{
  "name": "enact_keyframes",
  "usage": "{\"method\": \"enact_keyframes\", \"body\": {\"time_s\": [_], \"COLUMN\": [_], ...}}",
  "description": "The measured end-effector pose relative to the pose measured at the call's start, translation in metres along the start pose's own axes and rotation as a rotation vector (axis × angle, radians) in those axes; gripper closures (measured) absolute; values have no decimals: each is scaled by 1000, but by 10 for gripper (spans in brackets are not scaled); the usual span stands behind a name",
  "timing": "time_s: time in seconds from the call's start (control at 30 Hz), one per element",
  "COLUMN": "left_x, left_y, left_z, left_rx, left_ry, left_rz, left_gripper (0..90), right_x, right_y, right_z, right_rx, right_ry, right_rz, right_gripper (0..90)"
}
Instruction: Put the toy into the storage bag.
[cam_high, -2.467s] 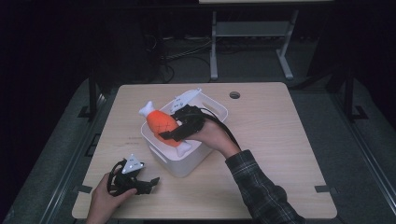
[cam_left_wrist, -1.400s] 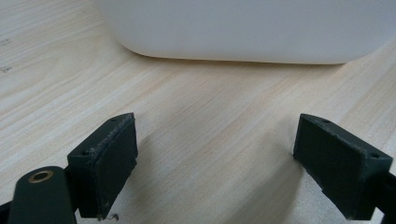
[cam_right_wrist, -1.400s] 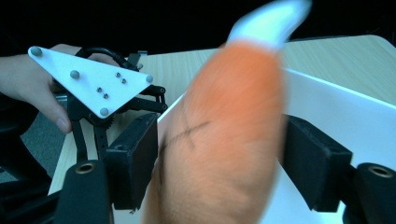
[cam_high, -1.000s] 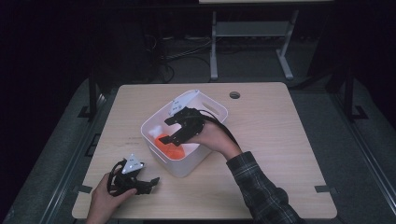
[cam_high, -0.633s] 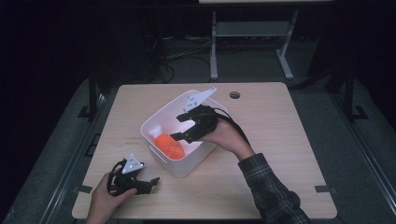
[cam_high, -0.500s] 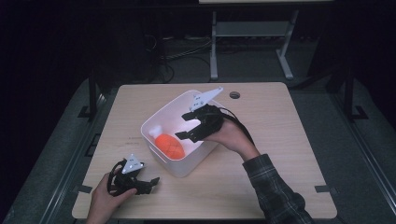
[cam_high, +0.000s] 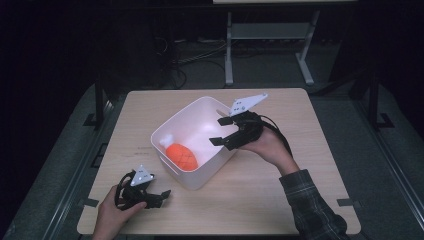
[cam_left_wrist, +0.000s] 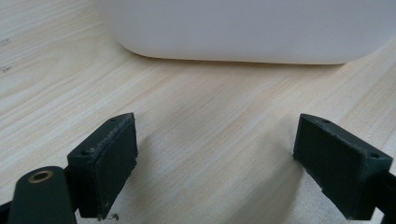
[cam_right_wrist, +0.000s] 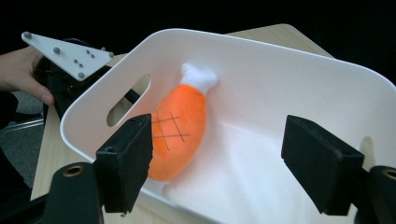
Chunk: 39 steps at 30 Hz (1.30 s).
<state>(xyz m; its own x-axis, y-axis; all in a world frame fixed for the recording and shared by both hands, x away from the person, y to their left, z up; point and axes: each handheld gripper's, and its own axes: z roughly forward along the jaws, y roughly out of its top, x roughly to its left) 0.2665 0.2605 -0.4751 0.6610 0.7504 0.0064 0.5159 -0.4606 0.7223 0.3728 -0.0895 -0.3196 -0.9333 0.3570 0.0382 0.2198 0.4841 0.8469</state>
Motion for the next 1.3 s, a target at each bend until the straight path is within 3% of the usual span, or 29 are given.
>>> {"method": "enact_keyframes", "body": {"time_s": [0.53,0.9,1.3], "left_x": [0,0,0], "left_y": [0,0,0], "left_z": [0,0,-1], "left_rx": [0,1,1], "left_ry": [0,0,0], "left_rz": [0,0,0], "left_gripper": [127,127,128], "right_x": [-4,-1,7], "right_y": [-32,-69,-116], "right_z": [-39,-65,-74], "right_rx": [-29,-34,-24], "right_ry": [-65,-108,-144], "right_rz": [55,112,185], "right_gripper": [204,191,160]}}
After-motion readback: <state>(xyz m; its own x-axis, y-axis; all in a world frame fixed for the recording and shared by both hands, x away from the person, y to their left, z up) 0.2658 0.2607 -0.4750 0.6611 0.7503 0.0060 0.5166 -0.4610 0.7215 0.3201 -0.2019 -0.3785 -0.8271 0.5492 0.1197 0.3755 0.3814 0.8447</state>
